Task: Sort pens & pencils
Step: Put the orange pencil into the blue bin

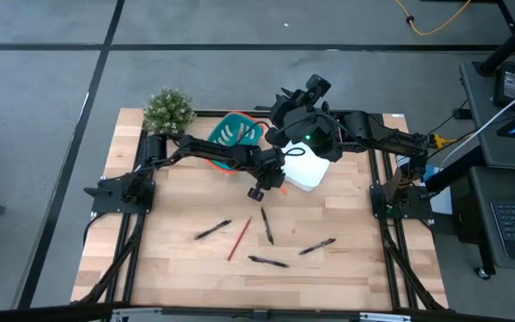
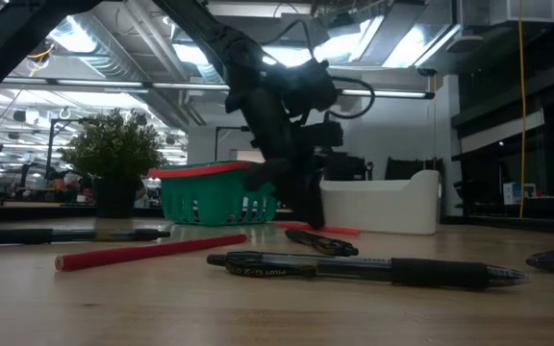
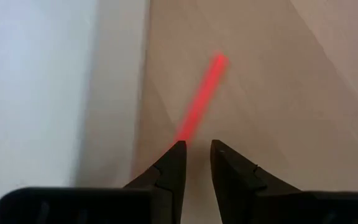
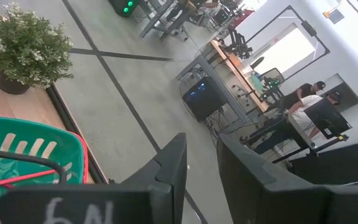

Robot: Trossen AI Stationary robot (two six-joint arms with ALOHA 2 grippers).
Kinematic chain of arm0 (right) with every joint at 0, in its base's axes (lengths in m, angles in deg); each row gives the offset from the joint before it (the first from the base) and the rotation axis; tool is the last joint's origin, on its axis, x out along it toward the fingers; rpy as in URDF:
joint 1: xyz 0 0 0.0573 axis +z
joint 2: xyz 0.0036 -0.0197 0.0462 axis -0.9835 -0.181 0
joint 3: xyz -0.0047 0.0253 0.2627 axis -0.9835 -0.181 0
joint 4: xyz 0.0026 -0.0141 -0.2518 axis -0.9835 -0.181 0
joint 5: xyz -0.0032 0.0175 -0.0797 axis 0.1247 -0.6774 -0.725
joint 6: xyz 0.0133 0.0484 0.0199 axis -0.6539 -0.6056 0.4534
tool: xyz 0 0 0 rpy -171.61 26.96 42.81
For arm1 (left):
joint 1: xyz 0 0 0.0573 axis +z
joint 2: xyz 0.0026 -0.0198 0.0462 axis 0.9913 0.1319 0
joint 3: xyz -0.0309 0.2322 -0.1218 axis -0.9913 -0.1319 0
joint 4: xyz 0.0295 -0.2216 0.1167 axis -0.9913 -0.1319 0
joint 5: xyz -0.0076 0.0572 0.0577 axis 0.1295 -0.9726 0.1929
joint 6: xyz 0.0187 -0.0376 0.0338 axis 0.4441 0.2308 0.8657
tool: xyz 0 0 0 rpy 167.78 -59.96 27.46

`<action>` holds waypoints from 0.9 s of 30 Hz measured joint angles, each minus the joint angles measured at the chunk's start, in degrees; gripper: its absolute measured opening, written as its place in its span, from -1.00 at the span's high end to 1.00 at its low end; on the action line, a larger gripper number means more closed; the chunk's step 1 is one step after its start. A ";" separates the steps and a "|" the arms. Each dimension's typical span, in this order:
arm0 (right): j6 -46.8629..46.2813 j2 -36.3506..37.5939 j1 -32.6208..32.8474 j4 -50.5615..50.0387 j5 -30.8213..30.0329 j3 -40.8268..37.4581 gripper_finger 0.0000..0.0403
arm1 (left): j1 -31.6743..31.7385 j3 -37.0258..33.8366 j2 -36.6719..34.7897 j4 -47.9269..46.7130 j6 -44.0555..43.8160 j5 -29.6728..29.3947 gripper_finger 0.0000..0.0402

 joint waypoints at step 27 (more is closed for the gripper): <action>0.24 0.00 -0.96 0.76 3.17 0.00 0.55 | 0.24 1.74 0.12 -6.57 -0.37 -12.66 0.66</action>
